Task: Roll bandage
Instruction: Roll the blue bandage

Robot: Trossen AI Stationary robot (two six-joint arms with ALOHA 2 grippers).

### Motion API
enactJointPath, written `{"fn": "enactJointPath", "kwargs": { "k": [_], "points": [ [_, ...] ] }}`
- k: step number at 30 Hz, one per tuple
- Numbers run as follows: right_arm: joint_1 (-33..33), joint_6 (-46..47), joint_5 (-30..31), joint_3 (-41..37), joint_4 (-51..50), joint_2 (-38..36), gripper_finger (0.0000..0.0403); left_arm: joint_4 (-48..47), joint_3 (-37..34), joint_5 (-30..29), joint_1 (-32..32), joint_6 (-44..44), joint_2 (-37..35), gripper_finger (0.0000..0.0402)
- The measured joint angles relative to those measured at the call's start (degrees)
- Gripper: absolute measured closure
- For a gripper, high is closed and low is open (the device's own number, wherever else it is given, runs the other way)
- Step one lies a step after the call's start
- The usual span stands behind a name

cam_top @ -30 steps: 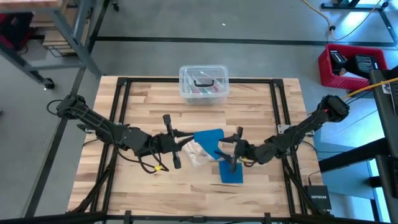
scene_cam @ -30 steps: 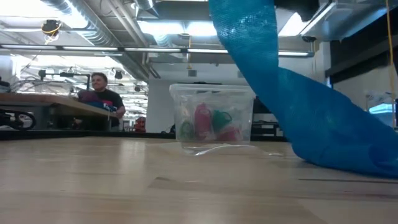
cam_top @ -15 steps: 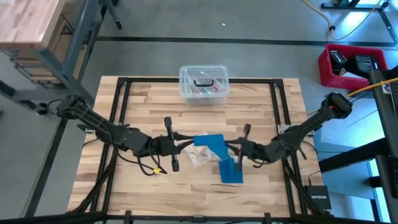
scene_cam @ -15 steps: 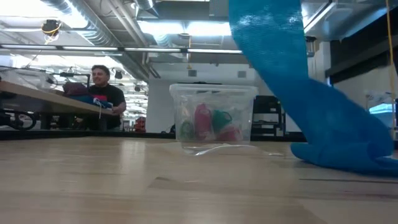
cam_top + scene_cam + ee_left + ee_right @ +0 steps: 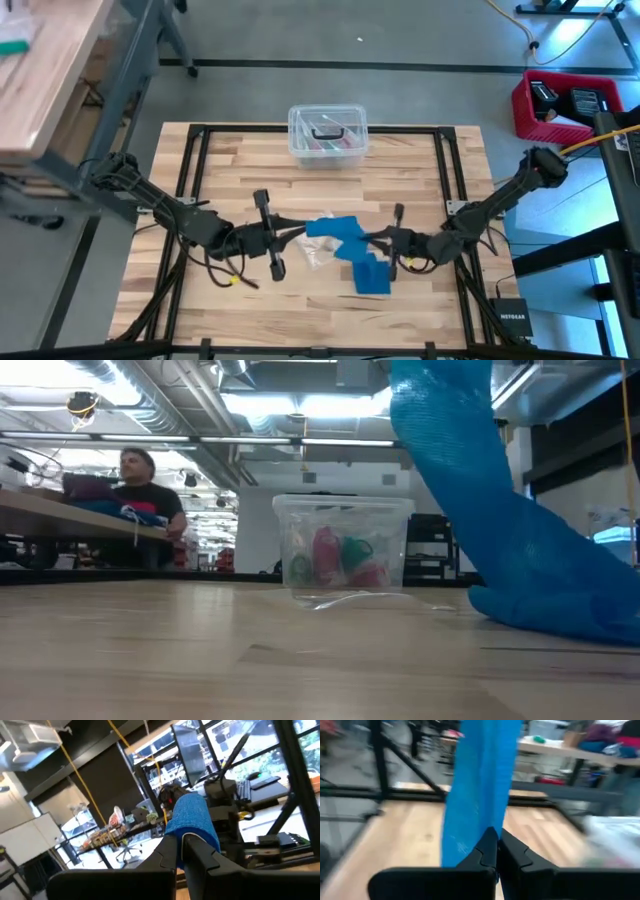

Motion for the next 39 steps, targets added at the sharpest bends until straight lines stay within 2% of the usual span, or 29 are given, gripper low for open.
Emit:
{"fn": "enactJointPath", "kwargs": {
  "k": [4,7,9,13,17,21,28,35,39],
  "points": [
    [-3.84,1.35,-8.18,0.02,6.80,4.29,0.0355,-0.44,0.00,2.45,1.86,-2.34,0.27,0.0394],
    [-5.90,3.50,-12.01,0.02,8.47,6.09,0.0294,-2.04,0.00,3.13,2.53,-3.38,0.29,0.0395],
    [-6.29,4.08,-13.67,0.56,5.60,5.78,0.0248,-3.09,0.00,3.10,2.58,-3.32,0.29,0.0397],
    [-3.99,4.68,-14.43,6.42,-15.85,0.44,0.0165,-3.47,0.00,2.75,2.58,-1.65,0.29,0.0396],
    [-1.64,14.57,-10.37,14.04,-38.69,-3.18,0.0115,-3.49,0.00,2.01,3.19,-0.77,0.29,0.0393],
    [-0.27,17.98,-5.71,17.57,-46.55,-3.56,0.0097,-3.97,0.00,1.57,4.31,-2.33,0.29,0.0395],
    [-0.15,15.90,1.79,17.48,-43.35,-2.84,0.0095,-4.23,0.00,1.44,4.56,-3.15,0.29,0.0392],
    [-0.04,5.20,-5.08,16.59,-26.45,4.00,0.0095,-4.25,0.00,0.81,5.84,-4.17,0.29,0.0394],
    [-0.11,-6.02,-3.80,16.56,-16.12,11.05,0.0095,-4.32,0.00,0.81,6.76,-5.36,0.29,0.0392]
  ]
}}
